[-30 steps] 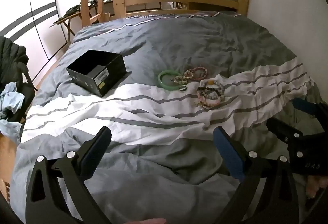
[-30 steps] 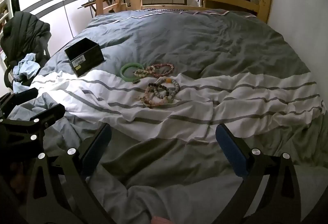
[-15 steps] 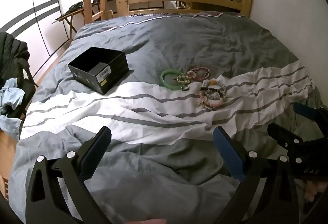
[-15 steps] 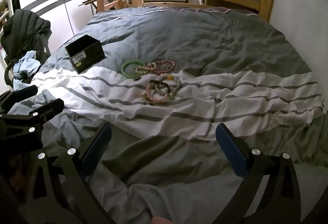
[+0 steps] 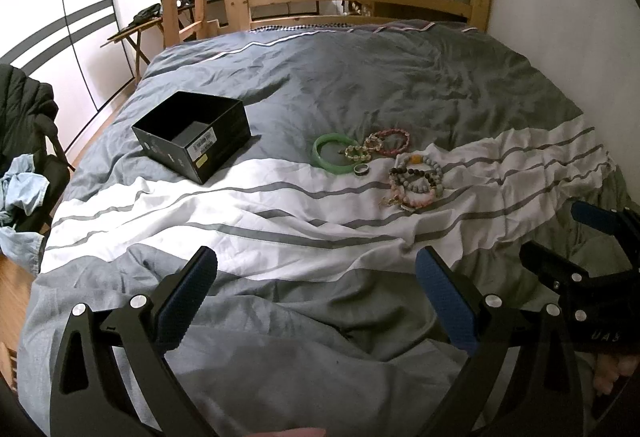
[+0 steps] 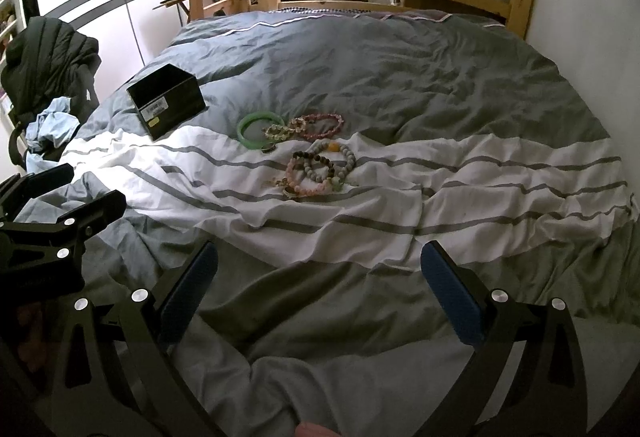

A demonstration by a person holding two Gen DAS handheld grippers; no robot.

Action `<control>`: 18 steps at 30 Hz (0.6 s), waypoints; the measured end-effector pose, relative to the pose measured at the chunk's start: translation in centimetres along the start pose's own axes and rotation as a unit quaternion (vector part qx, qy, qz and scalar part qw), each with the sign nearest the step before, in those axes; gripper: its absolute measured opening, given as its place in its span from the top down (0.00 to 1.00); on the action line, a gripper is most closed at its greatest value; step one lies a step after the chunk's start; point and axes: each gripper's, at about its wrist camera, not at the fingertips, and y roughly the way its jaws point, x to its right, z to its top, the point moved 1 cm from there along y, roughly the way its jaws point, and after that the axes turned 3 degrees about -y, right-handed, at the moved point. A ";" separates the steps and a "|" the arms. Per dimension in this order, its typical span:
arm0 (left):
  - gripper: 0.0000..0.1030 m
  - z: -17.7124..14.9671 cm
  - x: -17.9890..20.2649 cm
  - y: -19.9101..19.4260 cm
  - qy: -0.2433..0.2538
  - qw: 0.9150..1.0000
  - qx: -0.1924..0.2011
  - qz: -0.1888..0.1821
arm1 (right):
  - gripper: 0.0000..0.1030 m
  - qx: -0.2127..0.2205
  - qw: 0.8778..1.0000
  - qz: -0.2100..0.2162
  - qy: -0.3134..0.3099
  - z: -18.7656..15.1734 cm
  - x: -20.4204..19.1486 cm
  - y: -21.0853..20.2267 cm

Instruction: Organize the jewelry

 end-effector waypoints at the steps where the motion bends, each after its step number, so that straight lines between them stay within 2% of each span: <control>1: 0.05 0.0 0.0 0.0 0.000 1.000 0.000 0.000 | 0.03 0.000 1.000 0.000 0.000 0.0 0.0 0.0; 18: 0.05 -0.1 0.0 0.0 0.000 1.000 -0.001 0.000 | 0.03 -0.006 1.000 0.000 -0.003 -0.1 -0.2 0.3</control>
